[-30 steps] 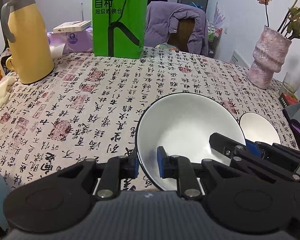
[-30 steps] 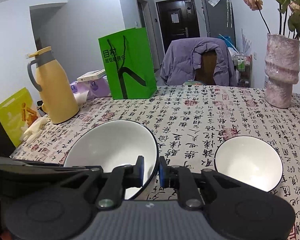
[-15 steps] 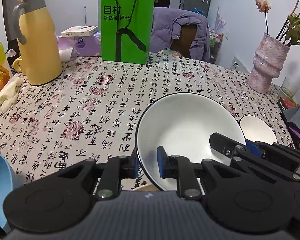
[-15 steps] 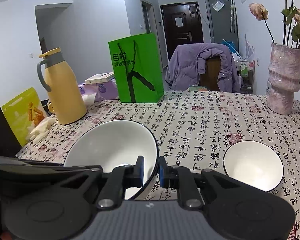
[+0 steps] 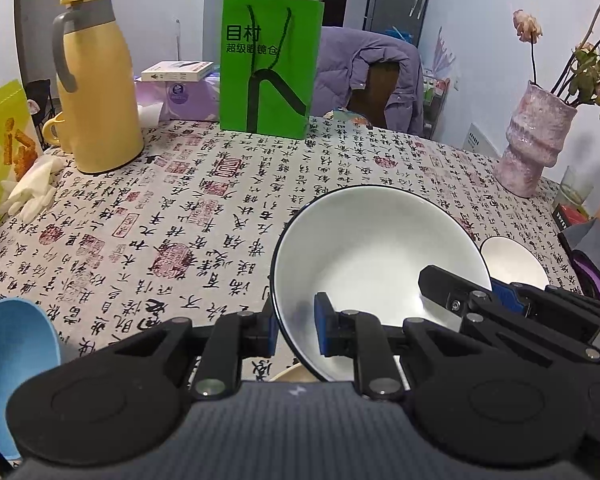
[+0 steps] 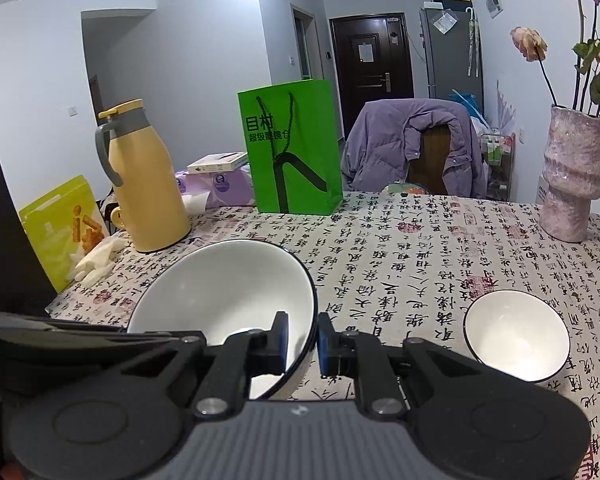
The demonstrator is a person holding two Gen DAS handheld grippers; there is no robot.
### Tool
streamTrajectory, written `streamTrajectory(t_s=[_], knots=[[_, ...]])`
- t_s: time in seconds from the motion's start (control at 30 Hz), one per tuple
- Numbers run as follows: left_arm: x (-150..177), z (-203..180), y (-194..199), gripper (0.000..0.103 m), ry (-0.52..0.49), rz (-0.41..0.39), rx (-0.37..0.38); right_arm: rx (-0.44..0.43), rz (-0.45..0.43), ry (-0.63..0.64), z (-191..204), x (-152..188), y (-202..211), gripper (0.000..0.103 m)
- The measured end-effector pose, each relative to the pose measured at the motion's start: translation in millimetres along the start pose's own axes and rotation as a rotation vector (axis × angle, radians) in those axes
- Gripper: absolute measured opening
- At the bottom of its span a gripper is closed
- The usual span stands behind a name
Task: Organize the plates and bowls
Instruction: 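Lift the white bowl with both grippers and carry it toward the blue bowl, then carry the white bowl with both grippers over the blue bowl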
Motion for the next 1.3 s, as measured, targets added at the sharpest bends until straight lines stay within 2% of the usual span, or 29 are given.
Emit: streamTrajectory(t_s=[1.3], knots=[[9.1, 59.4, 46.9, 0.018, 0.063, -0.053, -0.019, -0.032, -0.014, 0.07, 71.0, -2.1, 17.8, 0.014]])
Point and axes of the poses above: each gripper's, at about its wrist camera, not at the fingertips, and y roughly against the way its jaws point, z to its left, x to its underside, the point moved 5 cm from there along -y, roughly the way its jaws point, and after that the axes turned 1 degree about x, right-handed, at the moved point
